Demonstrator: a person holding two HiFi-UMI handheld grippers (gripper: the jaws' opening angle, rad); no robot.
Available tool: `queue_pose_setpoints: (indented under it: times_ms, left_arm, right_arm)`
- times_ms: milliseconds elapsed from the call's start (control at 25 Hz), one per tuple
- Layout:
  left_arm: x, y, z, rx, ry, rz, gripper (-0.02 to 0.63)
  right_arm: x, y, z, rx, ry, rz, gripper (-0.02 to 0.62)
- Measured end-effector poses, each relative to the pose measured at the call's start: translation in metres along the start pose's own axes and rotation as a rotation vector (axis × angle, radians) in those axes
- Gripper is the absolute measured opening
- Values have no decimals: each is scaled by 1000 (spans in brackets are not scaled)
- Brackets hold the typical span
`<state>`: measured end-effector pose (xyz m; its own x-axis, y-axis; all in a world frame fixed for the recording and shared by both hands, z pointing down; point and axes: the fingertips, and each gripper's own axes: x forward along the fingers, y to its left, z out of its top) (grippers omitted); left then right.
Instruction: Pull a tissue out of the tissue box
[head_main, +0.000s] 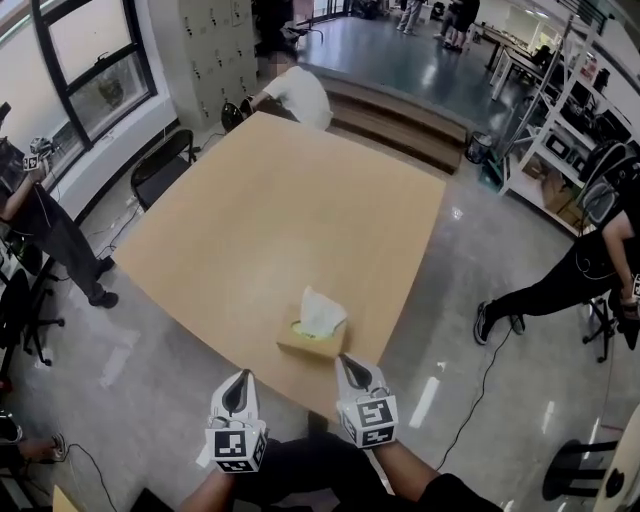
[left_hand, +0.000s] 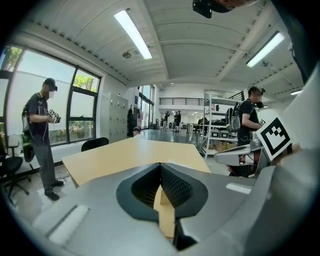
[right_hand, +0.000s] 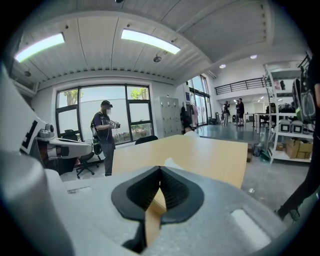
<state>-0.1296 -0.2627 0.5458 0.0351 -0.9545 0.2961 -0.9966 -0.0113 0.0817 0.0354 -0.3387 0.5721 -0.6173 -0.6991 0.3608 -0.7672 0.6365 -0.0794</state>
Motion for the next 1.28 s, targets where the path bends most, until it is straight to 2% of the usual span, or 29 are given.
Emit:
queue_pose_setpoints:
  times_ms: [200,320,560,720,920,1280]
  left_arm:
    - [11,1,7,23,28,30,18]
    - [15,9,7,16,51,39,18]
    - [42,7,6,21,82,-21,18]
    - [62,1,8,30,87,-72,18]
    - [77,1,2,36,109,-110,18]
    - [85,16,-2,38,126,-101,18]
  right_arm:
    - [24,-7,4,-8,22,61,-4]
    - [37,-5,3,-10,61,86,71]
    - [64,-7,-1,-48,130,103,132]
    - [76,-16,-9,-74,193,72,170]
    - [92,-25,-29,-124,289,51,183]
    - [108,-28,-46,-188,383,34,181]
